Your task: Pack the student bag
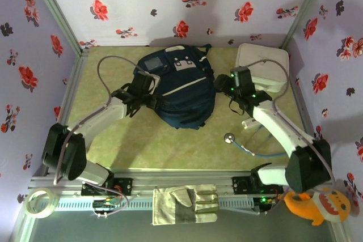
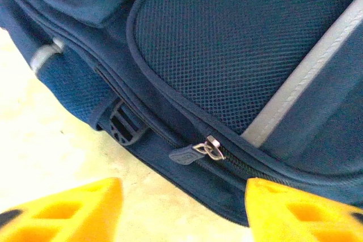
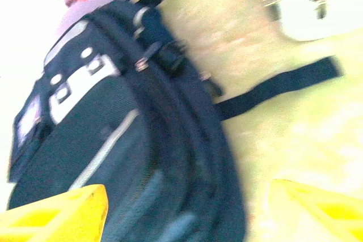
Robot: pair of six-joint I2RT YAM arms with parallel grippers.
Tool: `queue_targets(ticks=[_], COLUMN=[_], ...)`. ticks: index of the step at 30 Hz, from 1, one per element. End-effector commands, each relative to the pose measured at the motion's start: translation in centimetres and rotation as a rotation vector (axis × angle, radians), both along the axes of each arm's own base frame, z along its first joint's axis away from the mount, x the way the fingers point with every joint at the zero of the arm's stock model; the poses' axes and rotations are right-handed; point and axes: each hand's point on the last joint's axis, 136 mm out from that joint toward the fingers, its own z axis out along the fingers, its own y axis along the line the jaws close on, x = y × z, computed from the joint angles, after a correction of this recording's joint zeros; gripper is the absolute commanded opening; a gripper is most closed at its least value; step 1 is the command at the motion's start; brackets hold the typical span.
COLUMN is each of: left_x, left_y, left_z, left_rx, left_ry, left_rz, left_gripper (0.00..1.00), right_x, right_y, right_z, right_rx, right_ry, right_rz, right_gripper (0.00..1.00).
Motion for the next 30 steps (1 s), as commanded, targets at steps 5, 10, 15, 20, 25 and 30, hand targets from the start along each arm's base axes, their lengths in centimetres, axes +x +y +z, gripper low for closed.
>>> queue_targets(ticks=[5,10,15,20,25,30], left_x=[-0.4,-0.5,-0.8,-1.0,-1.1,-1.1], left_y=[2.8,3.5,3.6,3.6,3.1,2.8], left_z=[4.9,6.3,6.6,6.6,6.4,6.4], left_rx=[-0.044,-0.068,-0.083,-0.081,-0.089,-0.094], left_ry=[-0.124,-0.167,-0.196,-0.194,-0.186,-0.182], left_rz=[0.108,0.124,0.119,0.106,0.079,0.063], left_gripper=[0.86,0.96,1.0,1.0,1.0,1.0], right_x=[-6.8,-8.6,-9.1,-8.9,-8.3,-8.4], right_y=[-8.5,-10.0,-10.1,-10.6,-11.3,-11.5], right_z=[-8.6,-11.4,-13.5,-14.8,-15.0,-16.1], right_rx=[-0.166,-0.121,-0.061,-0.073,-0.132,-0.165], right_ry=[0.289,0.345,0.374,0.395,0.392,0.439], right_rz=[-0.291,-0.408,-0.491,-0.535,-0.548,-0.568], right_gripper=[0.79,0.79,0.79,0.73,0.67,0.66])
